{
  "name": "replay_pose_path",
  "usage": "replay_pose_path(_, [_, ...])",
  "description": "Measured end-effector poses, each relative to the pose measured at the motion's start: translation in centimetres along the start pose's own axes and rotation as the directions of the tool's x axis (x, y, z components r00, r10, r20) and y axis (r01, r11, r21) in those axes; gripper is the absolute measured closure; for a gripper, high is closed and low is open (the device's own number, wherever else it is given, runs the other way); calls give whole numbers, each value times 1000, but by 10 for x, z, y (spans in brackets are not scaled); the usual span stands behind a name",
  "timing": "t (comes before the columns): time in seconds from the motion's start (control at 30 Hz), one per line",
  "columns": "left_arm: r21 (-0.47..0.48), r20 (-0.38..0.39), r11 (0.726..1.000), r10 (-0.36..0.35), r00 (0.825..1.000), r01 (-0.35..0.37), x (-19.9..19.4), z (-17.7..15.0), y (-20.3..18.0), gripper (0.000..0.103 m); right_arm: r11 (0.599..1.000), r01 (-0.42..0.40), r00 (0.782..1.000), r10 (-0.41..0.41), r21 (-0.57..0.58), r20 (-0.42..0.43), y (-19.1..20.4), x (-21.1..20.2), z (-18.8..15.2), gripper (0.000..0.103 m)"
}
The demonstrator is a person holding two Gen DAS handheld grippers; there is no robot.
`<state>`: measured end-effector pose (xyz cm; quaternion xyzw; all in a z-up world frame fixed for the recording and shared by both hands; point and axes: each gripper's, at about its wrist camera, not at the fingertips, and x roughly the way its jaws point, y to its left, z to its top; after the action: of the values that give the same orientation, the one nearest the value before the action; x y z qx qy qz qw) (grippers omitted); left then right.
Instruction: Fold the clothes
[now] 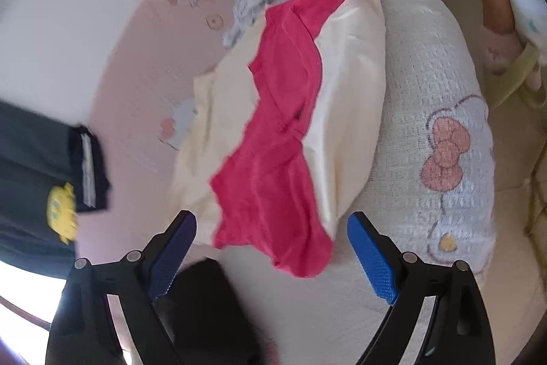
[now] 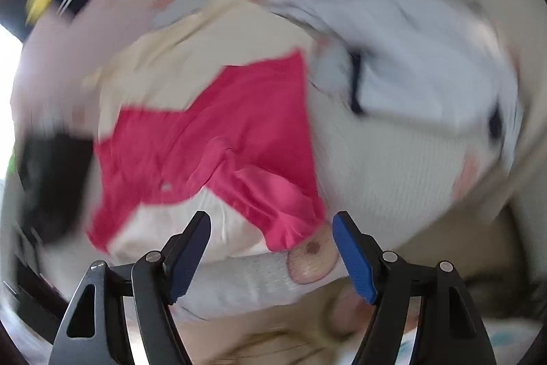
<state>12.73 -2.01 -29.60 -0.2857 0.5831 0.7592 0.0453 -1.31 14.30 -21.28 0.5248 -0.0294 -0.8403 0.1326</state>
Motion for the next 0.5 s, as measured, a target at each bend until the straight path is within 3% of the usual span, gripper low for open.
replay_pose_path(0.13, [31, 18, 998, 56, 998, -56, -8, 1, -1, 13, 976, 55, 998, -48, -211, 37, 30, -13, -16, 30])
replay_pose_path(0.33, [-6, -8, 998, 63, 998, -63, -12, 6, 5, 13, 942, 71, 997, -59, -328, 47, 47, -14, -25, 30])
replay_pose_path(0.43, [-1, -18, 997, 74, 997, -74, -7, 6, 4, 13, 897, 129, 992, -114, -423, 62, 52, -14, -27, 30])
replay_pose_path(0.5, [6, -25, 998, 61, 998, -61, -2, 6, 2, 13, 835, 184, 983, -160, -518, 91, 58, -10, -31, 30])
